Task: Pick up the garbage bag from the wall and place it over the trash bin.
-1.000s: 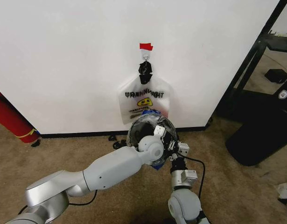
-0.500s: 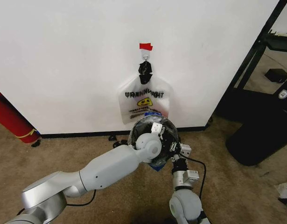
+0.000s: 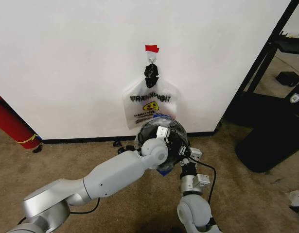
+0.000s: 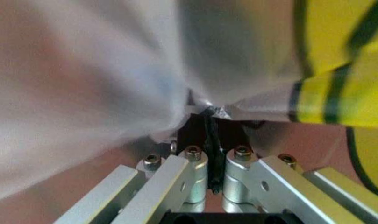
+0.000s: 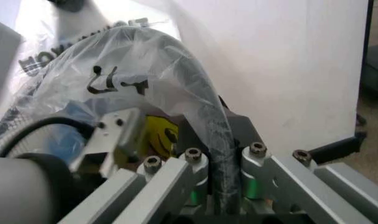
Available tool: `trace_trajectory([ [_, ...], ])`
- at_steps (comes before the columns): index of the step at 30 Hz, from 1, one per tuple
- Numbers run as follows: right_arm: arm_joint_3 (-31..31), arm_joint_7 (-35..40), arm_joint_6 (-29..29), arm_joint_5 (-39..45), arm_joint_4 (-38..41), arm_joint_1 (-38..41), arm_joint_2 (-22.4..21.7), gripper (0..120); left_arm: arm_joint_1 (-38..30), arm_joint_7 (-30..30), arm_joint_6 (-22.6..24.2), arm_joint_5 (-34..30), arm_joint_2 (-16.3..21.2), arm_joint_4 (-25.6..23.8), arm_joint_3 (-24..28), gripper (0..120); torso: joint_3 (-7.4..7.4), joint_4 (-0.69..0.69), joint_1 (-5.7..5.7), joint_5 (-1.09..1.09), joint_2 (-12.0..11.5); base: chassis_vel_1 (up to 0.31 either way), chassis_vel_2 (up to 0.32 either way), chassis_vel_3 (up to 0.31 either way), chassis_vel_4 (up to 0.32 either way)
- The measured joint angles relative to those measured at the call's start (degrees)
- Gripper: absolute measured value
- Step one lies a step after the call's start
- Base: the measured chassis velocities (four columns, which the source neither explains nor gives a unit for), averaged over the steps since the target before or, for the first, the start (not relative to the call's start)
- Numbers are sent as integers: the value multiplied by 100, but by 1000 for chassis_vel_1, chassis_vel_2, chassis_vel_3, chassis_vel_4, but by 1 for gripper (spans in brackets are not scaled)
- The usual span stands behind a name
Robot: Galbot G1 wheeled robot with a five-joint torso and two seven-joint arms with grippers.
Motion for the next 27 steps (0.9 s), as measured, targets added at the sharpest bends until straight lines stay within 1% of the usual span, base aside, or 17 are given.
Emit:
trace_trajectory([
  [2, -15, 11, -29, 72, 18, 7, 1, 1, 5, 15, 23, -1, -17, 62, -2, 0, 0, 0, 0, 0, 0, 0, 0, 0, 0],
  [6, 3, 59, -62, 176, 16, 40, -9, 1, 26, 17, 41, -11, 3, 12, -2, 0, 0, 1, 0, -1, 0, 0, 0, 0, 0],
  [9, 120, 305, -218, 678, -16, 144, -20, 1, 70, 13, 57, -64, 187, -389, 9, 0, 0, 0, 0, -2, 0, 0, 0, 0, 0],
  [10, 146, 355, -253, 790, -26, 172, -20, 1, 75, 16, 54, -83, 239, -497, 9, 0, 0, 0, 0, -2, 0, 0, 0, 0, 0],
  [11, 146, 355, -253, 790, -26, 172, -20, 1, 75, 16, 54, -83, 239, -497, 9, 0, 0, 0, 0, -2, 0, 0, 0, 0, 0],
  [12, 183, 417, -300, 937, -44, 213, -23, 1, 80, 28, 34, -110, 312, -665, 8, 0, 0, 1, 0, -1, 0, 0, 0, 0, 0],
  [13, 194, 437, -314, 983, -49, 226, -25, 1, 83, 33, 19, -117, 340, -730, 5, 0, 0, 1, 0, -1, 0, 0, 0, 0, 0],
  [15, 251, 523, -378, 1203, -66, 288, -36, 1, 115, 47, -129, -122, 454, -994, -45, 0, 0, 1, 0, -1, 0, 0, 0, 0, 0],
  [16, 263, 545, -394, 1270, -67, 304, -37, 1, 133, 55, -247, -112, 481, -1070, -74, 0, 0, 1, 0, -1, 0, 0, 0, 0, 0],
  [17, 263, 545, -394, 1270, -67, 304, -37, 1, 133, 55, -247, -112, 481, -1070, -74, 0, 0, 1, 0, -1, 0, 0, 0, 0, 0],
  [18, 268, 564, -412, 1326, -67, 316, -36, 1, 161, 66, -462, -43, 500, -1126, -103, 0, 0, 1, 0, -1, 0, 0, 0, 0, 0],
  [19, 269, 569, -417, 1343, -68, 319, -36, 1, 170, 67, -534, -13, 501, -1132, -111, 0, 0, 1, 0, -1, 0, 0, 0, 0, 0],
  [20, 268, 579, -425, 1360, -77, 323, -32, 1, 197, 72, -757, 83, 495, -1135, -131, 0, 0, 1, 0, -2, 0, 0, 0, 0, 0],
  [21, 267, 582, -427, 1361, -84, 324, -29, 1, 211, 73, -855, 121, 487, -1135, -140, 0, 0, 1, 0, -2, 0, 0, 0, 0, 0],
  [22, 258, 585, -430, 1360, -105, 325, -16, 1, 240, 72, -1058, 199, 455, -1135, -154, 0, 0, 0, 0, -2, 0, 0, 0, 0, 0],
  [24, 251, 586, -431, 1351, -118, 325, -6, 1, 264, 69, -1192, 264, 425, -1138, -157, 0, 0, 0, 0, -1, 0, 0, 0, 0, 0],
  [27, 237, 587, -431, 1336, -122, 319, 2, 1, 270, 68, -1242, 333, 377, -1101, -151, 0, 0, 0, 0, -1, 0, 0, 0, 0, 0],
])
